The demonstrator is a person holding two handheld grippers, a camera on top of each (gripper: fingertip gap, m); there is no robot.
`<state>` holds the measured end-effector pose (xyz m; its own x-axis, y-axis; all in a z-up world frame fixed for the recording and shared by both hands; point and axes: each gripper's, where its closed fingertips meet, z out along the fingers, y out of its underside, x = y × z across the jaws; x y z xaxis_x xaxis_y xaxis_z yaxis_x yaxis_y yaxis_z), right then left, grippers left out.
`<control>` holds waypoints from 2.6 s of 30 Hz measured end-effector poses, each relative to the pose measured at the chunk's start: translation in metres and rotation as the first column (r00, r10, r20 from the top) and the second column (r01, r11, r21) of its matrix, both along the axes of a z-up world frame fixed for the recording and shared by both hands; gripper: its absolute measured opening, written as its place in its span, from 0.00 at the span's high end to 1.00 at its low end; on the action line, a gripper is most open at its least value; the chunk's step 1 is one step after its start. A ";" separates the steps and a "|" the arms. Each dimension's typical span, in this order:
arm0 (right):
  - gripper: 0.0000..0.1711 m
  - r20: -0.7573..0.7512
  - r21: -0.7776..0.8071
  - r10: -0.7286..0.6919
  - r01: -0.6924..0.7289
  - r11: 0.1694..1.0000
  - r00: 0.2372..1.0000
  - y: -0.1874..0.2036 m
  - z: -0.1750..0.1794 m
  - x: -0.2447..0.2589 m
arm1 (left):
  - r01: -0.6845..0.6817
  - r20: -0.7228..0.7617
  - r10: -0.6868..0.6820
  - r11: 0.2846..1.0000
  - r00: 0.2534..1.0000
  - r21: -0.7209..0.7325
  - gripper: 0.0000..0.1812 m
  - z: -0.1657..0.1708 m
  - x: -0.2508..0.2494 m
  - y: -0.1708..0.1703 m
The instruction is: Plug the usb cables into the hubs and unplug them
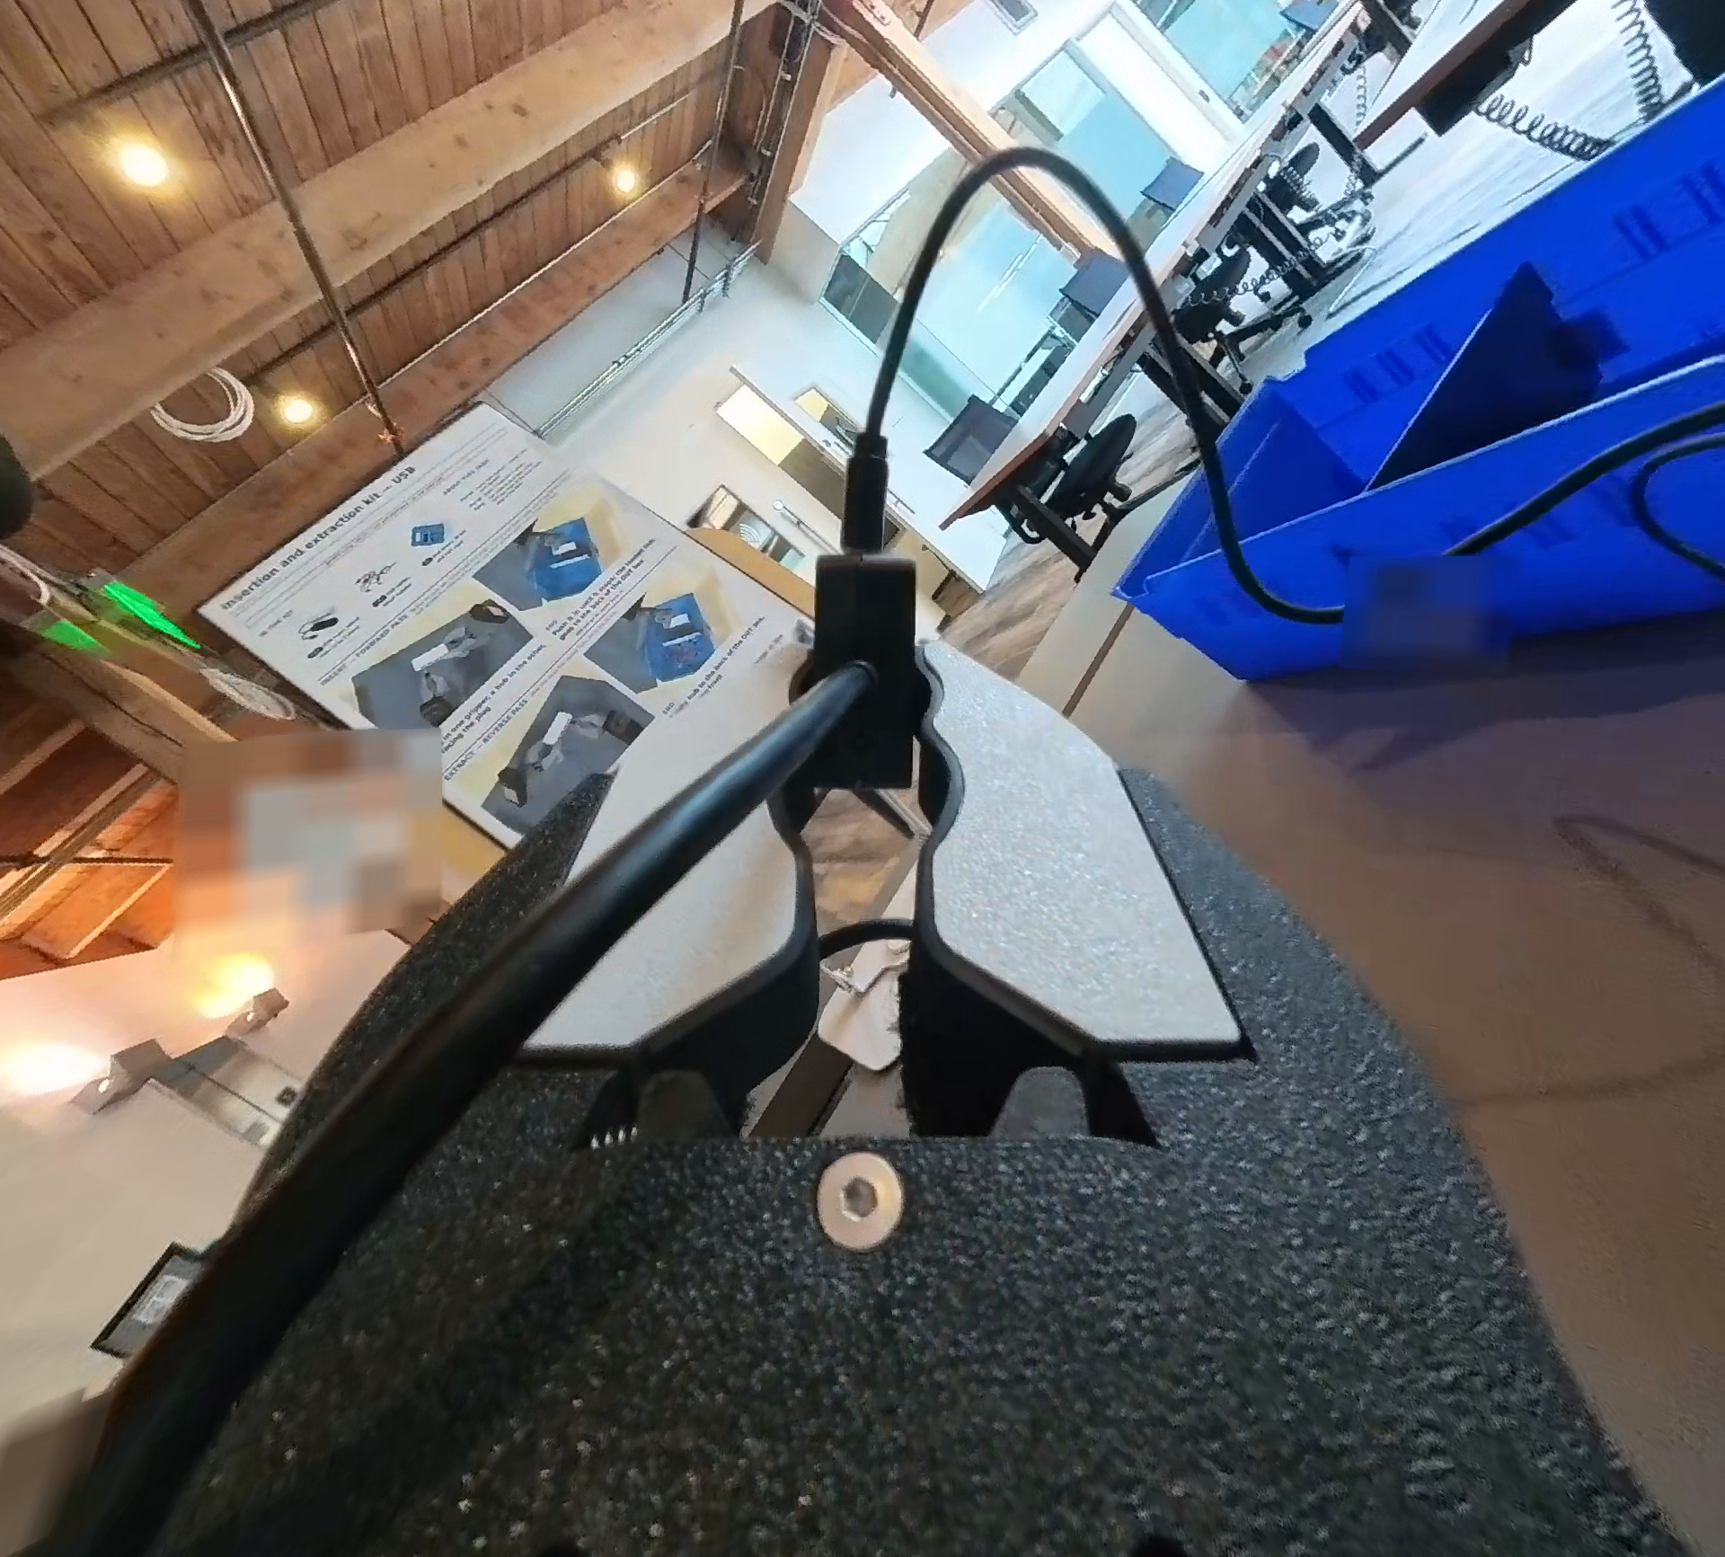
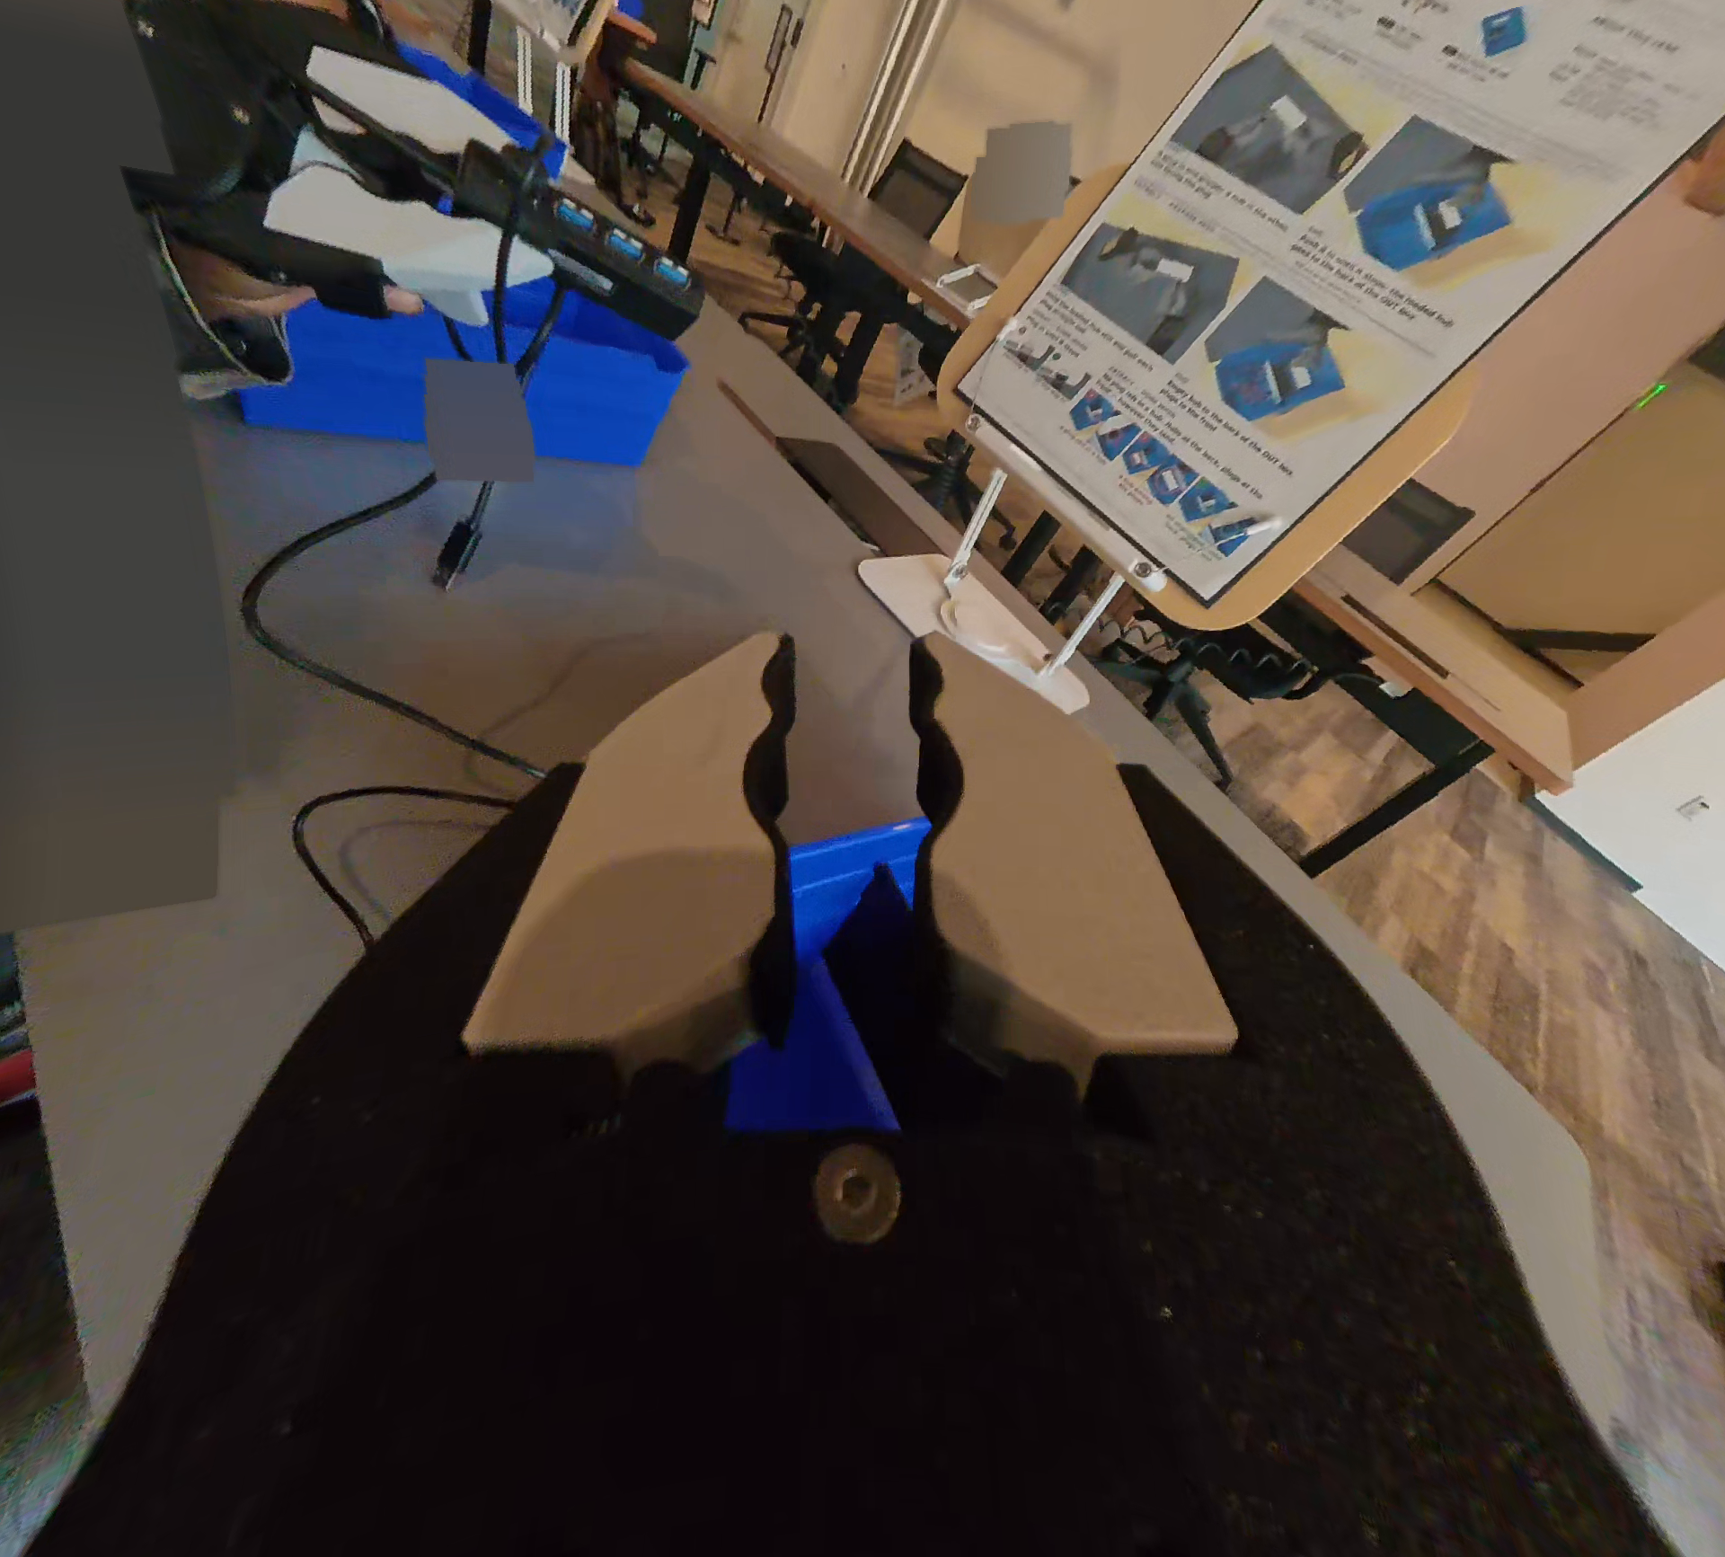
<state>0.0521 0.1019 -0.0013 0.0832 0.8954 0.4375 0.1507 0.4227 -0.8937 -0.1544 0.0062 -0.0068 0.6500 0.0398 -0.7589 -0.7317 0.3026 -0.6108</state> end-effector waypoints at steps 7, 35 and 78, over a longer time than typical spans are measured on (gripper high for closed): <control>0.85 0.099 0.026 0.046 -0.049 0.998 0.994 -0.009 -0.022 -0.017 | -0.030 -0.028 0.030 1.000 0.999 -0.005 0.91 -0.008 -0.006 0.007; 0.69 0.034 0.527 0.182 -0.172 0.832 0.983 -0.109 -0.029 -0.093 | 0.501 -0.113 -0.515 0.855 0.850 -0.134 0.91 -0.022 0.118 -0.038; 0.90 -0.303 0.266 -0.097 0.182 0.947 0.948 -0.037 0.063 -0.008 | 0.322 0.203 -0.340 0.939 0.918 0.117 0.90 0.059 0.013 -0.063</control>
